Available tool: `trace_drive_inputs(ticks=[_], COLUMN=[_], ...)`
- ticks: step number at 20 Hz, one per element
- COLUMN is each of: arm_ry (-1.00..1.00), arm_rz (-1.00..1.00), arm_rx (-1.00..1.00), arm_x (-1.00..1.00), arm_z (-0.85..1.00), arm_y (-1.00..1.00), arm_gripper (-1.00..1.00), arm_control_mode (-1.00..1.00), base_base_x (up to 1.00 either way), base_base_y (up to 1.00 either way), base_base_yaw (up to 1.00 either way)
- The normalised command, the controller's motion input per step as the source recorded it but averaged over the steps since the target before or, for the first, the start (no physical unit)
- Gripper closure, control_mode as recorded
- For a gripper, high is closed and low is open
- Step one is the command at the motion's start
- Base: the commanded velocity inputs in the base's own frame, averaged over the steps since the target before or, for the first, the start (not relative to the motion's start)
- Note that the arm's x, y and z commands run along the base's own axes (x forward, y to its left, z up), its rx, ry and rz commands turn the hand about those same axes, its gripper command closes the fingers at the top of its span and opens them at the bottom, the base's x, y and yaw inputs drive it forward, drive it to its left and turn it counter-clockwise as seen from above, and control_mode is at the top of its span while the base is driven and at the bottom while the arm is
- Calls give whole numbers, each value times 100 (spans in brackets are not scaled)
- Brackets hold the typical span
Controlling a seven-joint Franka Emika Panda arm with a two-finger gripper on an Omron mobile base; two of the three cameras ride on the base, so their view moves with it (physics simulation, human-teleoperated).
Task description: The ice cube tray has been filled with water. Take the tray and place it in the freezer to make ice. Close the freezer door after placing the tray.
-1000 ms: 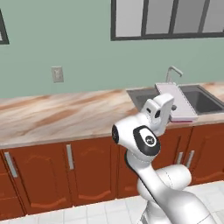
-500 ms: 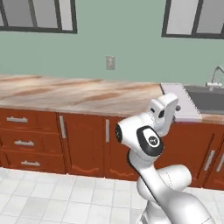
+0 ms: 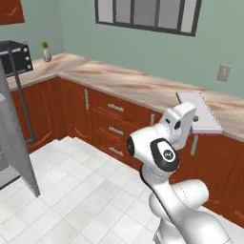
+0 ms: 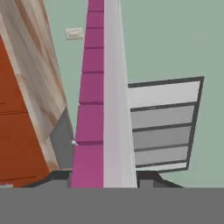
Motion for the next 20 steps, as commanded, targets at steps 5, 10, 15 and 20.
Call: trace_drive_inputs(ticks=[5, 10, 15, 20], arm_ry=[0, 0, 0, 0], arm_rz=[0, 0, 0, 0], arm_rx=[0, 0, 0, 0], arm_x=[0, 0, 0, 0], arm_z=[0, 0, 0, 0], arm_y=[0, 0, 0, 0], arm_gripper=[100, 100, 100, 100], arm_control_mode=[100, 100, 100, 100], base_base_x=[0, 10, 38, 50], base_base_y=[29, 30, 33, 16], base_base_yaw=[80, 70, 59, 42])
